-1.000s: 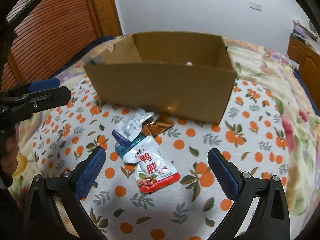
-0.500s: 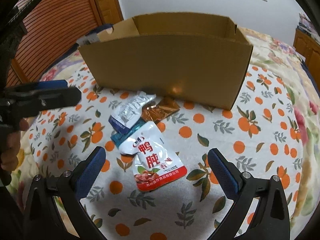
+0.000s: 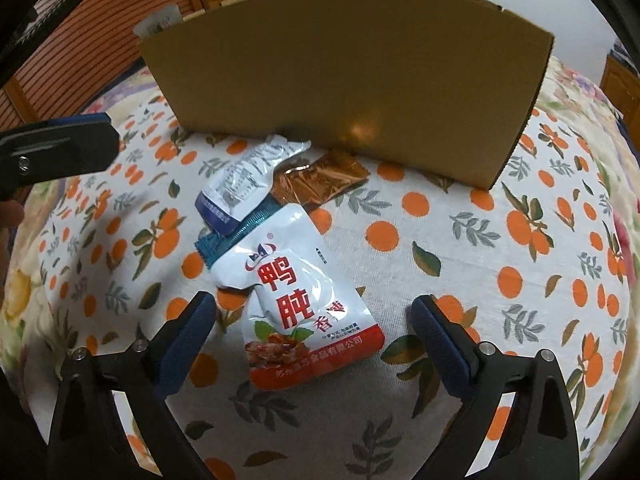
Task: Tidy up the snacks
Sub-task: 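Move both open tools back to the remaining snack packets, then grasp the white red-lettered duck-gizzard pouch with the right tool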
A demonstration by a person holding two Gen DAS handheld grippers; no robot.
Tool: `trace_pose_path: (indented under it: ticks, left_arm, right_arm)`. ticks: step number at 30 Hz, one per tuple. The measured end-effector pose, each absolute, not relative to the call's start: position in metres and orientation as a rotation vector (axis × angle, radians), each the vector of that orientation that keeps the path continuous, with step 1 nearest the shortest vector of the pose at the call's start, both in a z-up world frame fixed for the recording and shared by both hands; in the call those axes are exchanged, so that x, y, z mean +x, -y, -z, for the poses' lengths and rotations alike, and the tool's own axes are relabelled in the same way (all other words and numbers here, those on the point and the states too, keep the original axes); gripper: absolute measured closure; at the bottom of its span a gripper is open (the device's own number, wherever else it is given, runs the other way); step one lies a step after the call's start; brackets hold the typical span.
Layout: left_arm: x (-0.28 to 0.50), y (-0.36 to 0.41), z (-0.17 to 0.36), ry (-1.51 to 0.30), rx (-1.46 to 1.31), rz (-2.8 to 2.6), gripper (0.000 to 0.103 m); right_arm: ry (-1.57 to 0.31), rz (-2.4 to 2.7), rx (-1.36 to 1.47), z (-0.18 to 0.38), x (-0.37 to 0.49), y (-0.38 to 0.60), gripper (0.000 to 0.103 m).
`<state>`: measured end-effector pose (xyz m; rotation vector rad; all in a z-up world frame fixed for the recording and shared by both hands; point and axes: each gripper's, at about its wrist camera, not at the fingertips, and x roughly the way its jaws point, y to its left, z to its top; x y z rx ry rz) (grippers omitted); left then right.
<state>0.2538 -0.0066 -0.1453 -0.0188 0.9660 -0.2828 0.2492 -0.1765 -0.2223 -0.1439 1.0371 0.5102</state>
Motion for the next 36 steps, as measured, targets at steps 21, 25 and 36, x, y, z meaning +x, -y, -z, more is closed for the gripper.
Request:
trace_pose_path:
  ticks: [21, 25, 36]
  left_arm:
    - [0.273, 0.028, 0.178, -1.011, -0.029, 0.337, 0.025]
    - [0.283, 0.03, 0.188, -1.017, -0.027, 0.329, 0.026]
    - [0.305, 0.04, 0.209, -1.042, -0.013, 0.322, 0.036]
  right_arm:
    - [-1.059, -0.474, -0.259, 0.218, 0.245, 0.179, 0.06]
    - [-1.063, -0.484, -0.26, 0.216, 0.243, 0.179, 0.064]
    - [-1.061, -0.49, -0.243, 0.216, 0.246, 0.181, 0.064]
